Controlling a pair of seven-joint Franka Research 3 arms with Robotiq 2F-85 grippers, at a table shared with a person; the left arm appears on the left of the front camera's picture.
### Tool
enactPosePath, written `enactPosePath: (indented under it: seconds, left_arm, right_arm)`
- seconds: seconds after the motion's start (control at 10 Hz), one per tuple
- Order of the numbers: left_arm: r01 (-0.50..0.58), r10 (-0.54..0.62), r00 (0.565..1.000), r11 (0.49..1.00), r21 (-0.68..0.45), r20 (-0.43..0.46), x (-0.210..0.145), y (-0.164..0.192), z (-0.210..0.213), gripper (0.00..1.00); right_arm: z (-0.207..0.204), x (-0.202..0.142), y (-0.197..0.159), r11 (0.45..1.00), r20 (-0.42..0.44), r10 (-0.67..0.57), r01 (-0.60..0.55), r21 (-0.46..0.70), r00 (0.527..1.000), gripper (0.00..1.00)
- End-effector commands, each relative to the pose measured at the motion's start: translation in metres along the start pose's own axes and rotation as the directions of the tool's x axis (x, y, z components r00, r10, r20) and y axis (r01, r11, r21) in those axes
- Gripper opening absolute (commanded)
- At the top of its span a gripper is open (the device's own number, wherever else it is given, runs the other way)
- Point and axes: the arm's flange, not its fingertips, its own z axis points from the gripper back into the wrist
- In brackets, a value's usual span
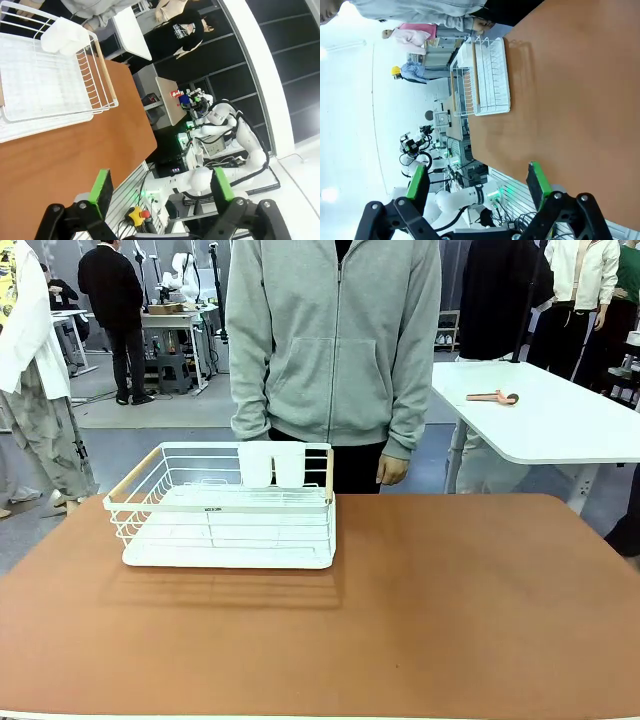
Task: Clean the table.
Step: Pick up the Lint Roller when the human hands it over.
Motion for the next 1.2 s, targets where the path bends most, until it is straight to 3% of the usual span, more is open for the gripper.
enactPosePath:
  seconds: [0.0, 0.1, 1.1]
  left_arm:
    - [0.048, -0.044, 0.997, 0.998, 0.050, -0.068, 0.011, 0.004, -0.023, 1.00]
    - [0.000, 0.000, 1.000, 1.000, 0.000, 0.000, 0.000, 0.000, 0.000, 1.00]
    - [0.000, 0.000, 1.000, 1.000, 0.000, 0.000, 0.000, 0.000, 0.000, 1.00]
  right_arm:
    - [-0.001, -0.007, 0.008, 1.000, 0.012, 0.007, -0.007, -0.001, 1.000, 1.00]
    - [-0.001, -0.007, 0.008, 1.000, 0.012, 0.007, -0.007, -0.001, 1.000, 1.00]
    - [-0.001, -0.007, 0.008, 1.000, 0.012, 0.007, -0.007, -0.001, 1.000, 1.00]
